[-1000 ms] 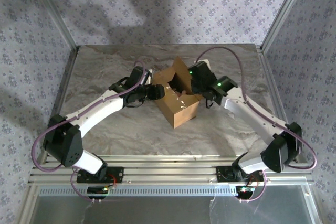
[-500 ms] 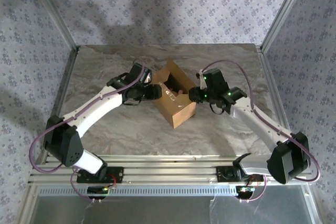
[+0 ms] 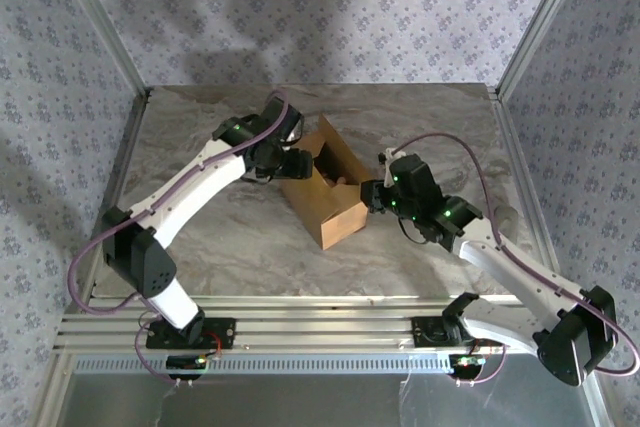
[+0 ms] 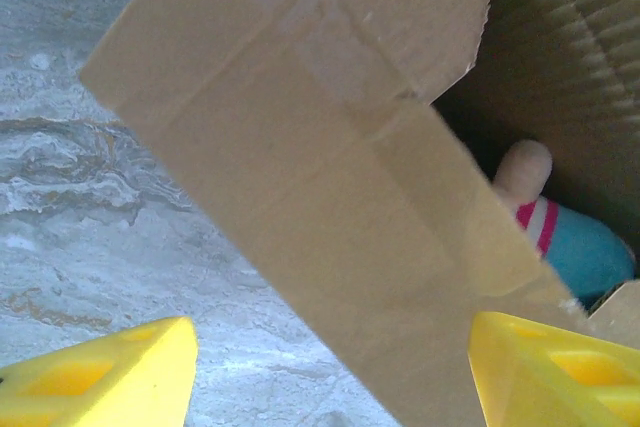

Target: Unpack the express box

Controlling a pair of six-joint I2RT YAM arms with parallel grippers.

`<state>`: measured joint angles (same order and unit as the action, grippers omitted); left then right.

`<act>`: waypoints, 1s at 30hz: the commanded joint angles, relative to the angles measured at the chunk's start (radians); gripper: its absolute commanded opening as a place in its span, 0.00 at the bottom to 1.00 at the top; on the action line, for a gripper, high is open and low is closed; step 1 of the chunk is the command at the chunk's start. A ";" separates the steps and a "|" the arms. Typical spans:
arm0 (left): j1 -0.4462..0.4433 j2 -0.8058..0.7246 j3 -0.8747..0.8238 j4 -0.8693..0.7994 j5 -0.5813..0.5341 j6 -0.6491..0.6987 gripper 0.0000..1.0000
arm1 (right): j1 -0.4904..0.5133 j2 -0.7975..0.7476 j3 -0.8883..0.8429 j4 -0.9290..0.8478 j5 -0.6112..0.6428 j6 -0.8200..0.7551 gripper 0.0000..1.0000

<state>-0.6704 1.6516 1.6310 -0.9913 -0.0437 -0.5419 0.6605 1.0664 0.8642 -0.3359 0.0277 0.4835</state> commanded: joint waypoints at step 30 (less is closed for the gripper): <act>-0.137 0.171 0.325 -0.364 -0.272 0.056 0.72 | 0.164 0.057 0.069 -0.083 0.368 0.135 0.06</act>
<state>-0.8051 1.8954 1.9724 -1.3079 -0.3042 -0.5049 0.8371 1.1091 0.8982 -0.3801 0.3367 0.5854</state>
